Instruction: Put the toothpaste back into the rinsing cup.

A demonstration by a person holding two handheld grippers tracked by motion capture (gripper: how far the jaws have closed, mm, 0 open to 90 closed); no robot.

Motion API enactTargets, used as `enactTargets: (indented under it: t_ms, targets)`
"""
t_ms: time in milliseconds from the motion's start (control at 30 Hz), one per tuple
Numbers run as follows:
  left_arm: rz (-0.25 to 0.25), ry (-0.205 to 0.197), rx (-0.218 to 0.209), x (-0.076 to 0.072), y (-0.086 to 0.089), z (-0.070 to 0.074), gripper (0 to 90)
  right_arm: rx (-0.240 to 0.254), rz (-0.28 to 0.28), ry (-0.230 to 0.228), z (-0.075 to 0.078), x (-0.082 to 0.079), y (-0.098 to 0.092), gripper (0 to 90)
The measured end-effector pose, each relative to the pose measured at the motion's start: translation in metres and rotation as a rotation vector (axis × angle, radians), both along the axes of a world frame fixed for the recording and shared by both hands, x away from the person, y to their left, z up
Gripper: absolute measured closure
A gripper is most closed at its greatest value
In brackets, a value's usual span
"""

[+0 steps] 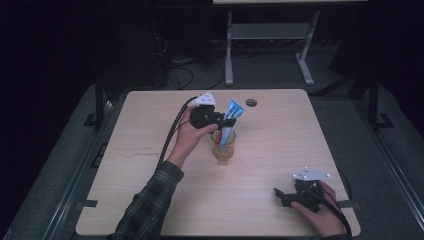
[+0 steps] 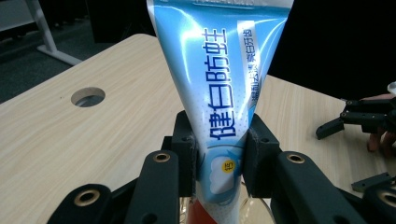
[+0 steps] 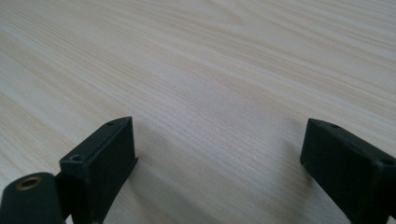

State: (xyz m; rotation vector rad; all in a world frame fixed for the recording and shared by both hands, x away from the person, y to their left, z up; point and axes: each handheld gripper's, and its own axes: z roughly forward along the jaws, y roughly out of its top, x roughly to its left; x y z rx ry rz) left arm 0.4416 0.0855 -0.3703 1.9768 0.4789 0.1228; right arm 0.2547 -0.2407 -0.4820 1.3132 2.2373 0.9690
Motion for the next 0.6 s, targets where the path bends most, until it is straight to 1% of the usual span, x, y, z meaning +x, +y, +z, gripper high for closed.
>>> enactTargets:
  t_ms: [167, 433, 600]
  targets:
    - [0.000, 0.001, 0.008, -0.0009, 0.0006, -0.0031, 69.7, 0.000, 0.000, 0.000, 0.0000, 0.0000, 0.0000, 9.4]
    - [0.000, 0.010, 0.009, -0.0024, 0.0014, -0.0083, 69.5, 0.000, 0.000, 0.000, 0.0000, 0.0000, 0.0000, 9.4]
    - [0.000, 0.012, 0.009, -0.0029, 0.0019, -0.0086, 69.3, 0.001, 0.000, 0.001, 0.0001, -0.0001, 0.0001, 9.4]
